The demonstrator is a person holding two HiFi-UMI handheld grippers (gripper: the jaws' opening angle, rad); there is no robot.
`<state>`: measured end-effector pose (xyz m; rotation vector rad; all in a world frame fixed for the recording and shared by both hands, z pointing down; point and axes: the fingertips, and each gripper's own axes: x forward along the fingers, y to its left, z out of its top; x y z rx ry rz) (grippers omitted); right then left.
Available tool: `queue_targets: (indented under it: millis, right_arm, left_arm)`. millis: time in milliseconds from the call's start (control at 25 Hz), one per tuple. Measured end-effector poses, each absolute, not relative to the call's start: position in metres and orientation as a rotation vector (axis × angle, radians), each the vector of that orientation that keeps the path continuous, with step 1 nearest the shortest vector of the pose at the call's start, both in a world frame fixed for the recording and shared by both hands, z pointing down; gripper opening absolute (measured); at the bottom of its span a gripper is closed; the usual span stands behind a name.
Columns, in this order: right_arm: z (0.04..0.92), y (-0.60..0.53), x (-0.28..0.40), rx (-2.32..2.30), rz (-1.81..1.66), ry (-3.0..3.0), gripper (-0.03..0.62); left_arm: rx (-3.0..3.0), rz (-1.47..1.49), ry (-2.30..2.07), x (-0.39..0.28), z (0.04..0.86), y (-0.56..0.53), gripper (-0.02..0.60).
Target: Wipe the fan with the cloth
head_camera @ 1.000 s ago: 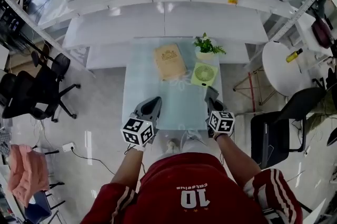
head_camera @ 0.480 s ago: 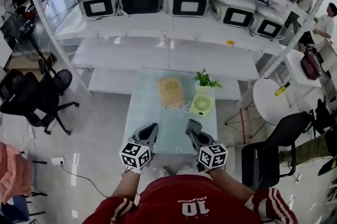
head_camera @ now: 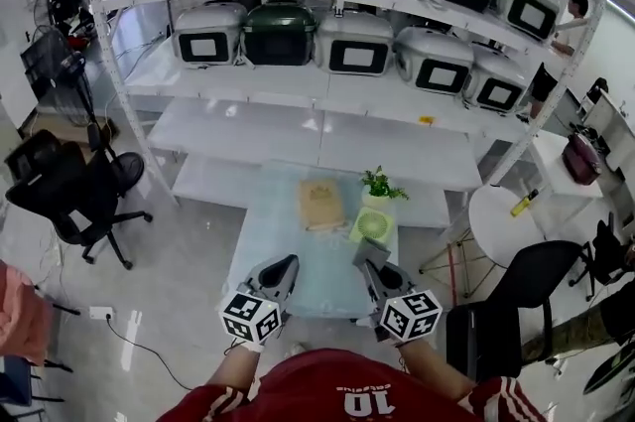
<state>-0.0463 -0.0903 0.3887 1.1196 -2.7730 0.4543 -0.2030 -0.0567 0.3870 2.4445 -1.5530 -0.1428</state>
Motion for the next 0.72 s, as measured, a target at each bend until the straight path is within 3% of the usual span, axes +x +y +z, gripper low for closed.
queue_targets:
  millis: [400, 720]
  right_arm:
    - [0.319, -0.023, 0.096, 1.242, 0.366, -2.834, 0.021]
    - [0.279, 0.043, 0.176, 1.327, 0.303, -2.894, 0.021]
  left_arm:
    - [2.481, -0.286, -1.579, -0.117, 0.331, -0.003, 0.0]
    - [2.632, -0.179, -1.725, -0.075, 0.289, 0.084, 0.0]
